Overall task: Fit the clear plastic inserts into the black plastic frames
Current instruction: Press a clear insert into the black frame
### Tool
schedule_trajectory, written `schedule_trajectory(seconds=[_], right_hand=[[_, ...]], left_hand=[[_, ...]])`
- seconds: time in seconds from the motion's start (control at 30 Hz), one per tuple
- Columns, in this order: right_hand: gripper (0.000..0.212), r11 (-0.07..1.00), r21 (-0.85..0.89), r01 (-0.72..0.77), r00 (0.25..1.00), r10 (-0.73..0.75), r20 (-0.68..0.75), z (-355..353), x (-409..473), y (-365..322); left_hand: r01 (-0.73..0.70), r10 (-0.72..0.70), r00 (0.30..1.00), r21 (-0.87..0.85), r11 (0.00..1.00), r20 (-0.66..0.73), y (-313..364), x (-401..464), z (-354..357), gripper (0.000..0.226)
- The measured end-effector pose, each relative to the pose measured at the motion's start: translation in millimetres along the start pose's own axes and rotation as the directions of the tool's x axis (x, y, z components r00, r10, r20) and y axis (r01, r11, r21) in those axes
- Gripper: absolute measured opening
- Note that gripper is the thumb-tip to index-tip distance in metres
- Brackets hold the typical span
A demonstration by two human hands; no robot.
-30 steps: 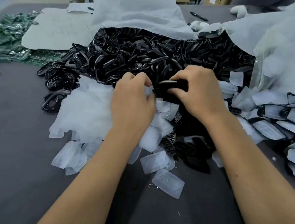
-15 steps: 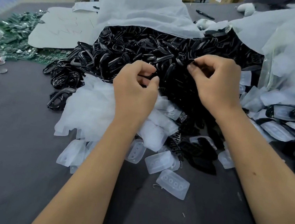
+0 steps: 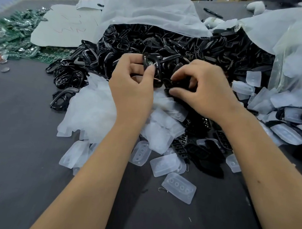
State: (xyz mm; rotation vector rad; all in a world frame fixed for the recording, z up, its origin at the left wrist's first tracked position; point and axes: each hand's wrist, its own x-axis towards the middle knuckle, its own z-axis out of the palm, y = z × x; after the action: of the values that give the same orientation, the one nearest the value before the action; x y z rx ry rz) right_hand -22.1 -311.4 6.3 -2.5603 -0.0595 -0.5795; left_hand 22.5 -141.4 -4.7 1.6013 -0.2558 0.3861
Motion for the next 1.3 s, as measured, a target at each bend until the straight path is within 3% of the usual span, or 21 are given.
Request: schedule_trajectory(seconds=[0.1,0.27,0.47,0.57,0.7,0.8,0.97,1.3], right_hand=[[0.033,0.987,-0.157,-0.026,0.989,0.048,0.137,2.9,-0.7,-1.6],[0.031,0.975,-0.214,-0.055,0.996,0.068,0.056,2.3,-2.9,-2.4],[0.026,0.974,-0.208,-0.091,0.99,0.111,0.087,5.8,-2.9,-3.5],[0.014,0.973,-0.207,-0.099,0.994,0.106,0.023,4.7,-2.2,0.6],[0.019,0.97,-0.211,-0.118,0.971,0.069,-0.228,1.5,-4.6,3.1],[0.025,0.986,-0.139,-0.093,0.935,0.038,-0.352,-1.4,-4.7,-0.2],[0.031,0.999,0.024,-0.046,0.947,0.051,-0.317,2.7,-5.5,-4.8],[0.048,0.955,0.223,-0.193,0.868,0.272,-0.414,-0.9,-3.1,-1.7]], left_hand=[[0.017,-0.016,1.0,-0.003,1.0,0.021,-0.3,-3.3,1.7,0.018],[0.084,-0.08,0.994,-0.045,0.995,0.08,-1.4,-4.0,2.4,0.012],[0.074,-0.074,0.993,0.011,0.997,0.089,-1.8,-4.7,5.2,0.02],[0.081,-0.083,0.992,0.018,0.997,0.097,-1.3,-4.8,5.2,0.025],[0.081,-0.086,0.99,0.042,0.996,0.112,-1.3,-4.5,5.0,0.021],[0.08,-0.086,0.991,0.056,0.995,0.107,0.0,-5.4,5.1,0.022],[0.079,-0.085,0.991,0.068,0.995,0.099,0.7,-5.4,5.1,0.019],[0.056,-0.069,0.993,0.124,0.991,0.098,1.9,-6.0,5.1,0.021]])
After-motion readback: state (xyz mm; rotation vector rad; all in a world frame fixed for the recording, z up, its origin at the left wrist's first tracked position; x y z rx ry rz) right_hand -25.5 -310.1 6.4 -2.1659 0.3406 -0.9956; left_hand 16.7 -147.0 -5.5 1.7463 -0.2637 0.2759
